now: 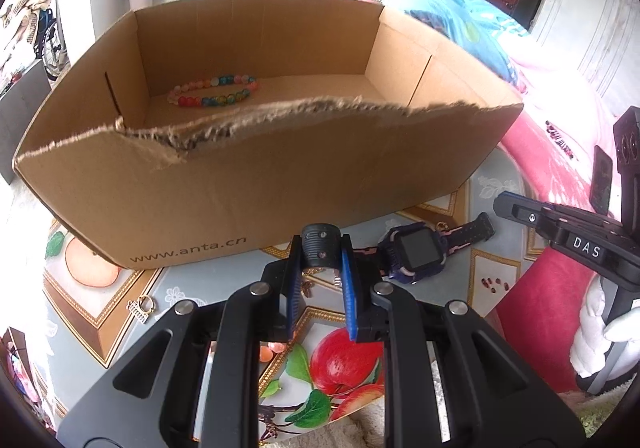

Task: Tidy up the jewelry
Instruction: 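Lift the black smartwatch with both grippers holding its strap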

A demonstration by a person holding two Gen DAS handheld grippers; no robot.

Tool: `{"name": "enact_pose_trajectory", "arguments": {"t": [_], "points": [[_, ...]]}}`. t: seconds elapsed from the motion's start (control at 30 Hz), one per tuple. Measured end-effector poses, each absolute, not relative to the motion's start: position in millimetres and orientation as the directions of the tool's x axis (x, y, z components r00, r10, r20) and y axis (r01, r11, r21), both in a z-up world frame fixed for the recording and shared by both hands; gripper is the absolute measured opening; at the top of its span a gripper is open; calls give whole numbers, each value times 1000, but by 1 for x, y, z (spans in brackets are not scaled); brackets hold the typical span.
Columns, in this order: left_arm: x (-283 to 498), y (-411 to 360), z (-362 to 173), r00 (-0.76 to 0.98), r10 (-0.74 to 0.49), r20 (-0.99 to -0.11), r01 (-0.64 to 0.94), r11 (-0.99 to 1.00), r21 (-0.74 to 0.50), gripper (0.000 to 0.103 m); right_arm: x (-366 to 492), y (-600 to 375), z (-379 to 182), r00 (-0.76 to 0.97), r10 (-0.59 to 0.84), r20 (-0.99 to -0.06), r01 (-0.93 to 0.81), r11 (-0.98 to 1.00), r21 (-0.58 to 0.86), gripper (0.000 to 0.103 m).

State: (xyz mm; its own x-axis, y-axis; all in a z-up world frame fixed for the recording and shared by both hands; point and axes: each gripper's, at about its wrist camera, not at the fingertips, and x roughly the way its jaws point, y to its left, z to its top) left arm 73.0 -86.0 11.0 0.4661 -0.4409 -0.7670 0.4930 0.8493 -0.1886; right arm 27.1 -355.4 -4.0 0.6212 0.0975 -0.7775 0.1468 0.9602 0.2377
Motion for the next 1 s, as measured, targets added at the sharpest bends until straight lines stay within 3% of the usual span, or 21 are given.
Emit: {"name": "enact_pose_trajectory", "arguments": {"t": [0.17, 0.3, 0.37, 0.43, 0.5, 0.7, 0.8, 1.0], "points": [[70, -82, 24, 481, -479, -734, 508, 835, -212, 17, 25, -354, 18, 661, 75, -746, 128, 969, 210, 2], [70, -79, 23, 473, -483, -737, 495, 837, -231, 17, 25, -357, 15, 626, 108, -772, 146, 957, 252, 2], [69, -78, 23, 469, -483, -739, 492, 838, -236, 17, 25, -360, 9, 602, 118, -789, 169, 948, 271, 6], [69, -77, 22, 465, -480, -744, 486, 841, -238, 17, 24, -357, 1, 573, 132, -809, 175, 944, 279, 24], [68, -77, 20, 464, -474, -749, 484, 843, -235, 17, 25, -352, -8, 558, 120, -821, 184, 947, 264, 31], [69, -75, 17, 463, -469, -752, 481, 846, -231, 17, 34, -341, -31, 519, 62, -853, 202, 960, 192, 30], [69, -76, 16, 461, -472, -752, 481, 845, -235, 17, 36, -339, -32, 525, 62, -849, 198, 961, 193, 12], [69, -74, 17, 464, -483, -743, 483, 841, -245, 17, 34, -341, -18, 578, 84, -812, 181, 957, 228, 7]]}}
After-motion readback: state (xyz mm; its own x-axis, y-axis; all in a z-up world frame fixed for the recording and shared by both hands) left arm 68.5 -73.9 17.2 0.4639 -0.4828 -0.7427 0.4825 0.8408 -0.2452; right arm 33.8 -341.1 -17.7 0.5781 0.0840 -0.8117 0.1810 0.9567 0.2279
